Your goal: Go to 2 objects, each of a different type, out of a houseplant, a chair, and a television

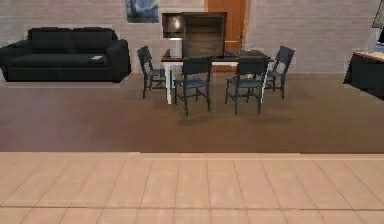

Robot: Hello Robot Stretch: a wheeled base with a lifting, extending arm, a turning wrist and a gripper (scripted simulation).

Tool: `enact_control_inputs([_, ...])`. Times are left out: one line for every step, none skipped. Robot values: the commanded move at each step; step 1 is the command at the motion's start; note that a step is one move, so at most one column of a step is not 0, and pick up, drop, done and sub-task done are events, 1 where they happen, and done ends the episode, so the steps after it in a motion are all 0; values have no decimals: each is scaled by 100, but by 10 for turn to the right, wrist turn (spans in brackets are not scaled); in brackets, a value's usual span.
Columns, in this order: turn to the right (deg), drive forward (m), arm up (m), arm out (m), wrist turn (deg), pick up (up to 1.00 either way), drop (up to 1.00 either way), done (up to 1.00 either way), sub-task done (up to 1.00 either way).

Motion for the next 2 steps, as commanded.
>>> enact_control_inputs([0, 100, 0, 0, 0, 0, 0, 0, 0])
enact_control_inputs([0, 100, 0, 0, 0, 0, 0, 0, 0])
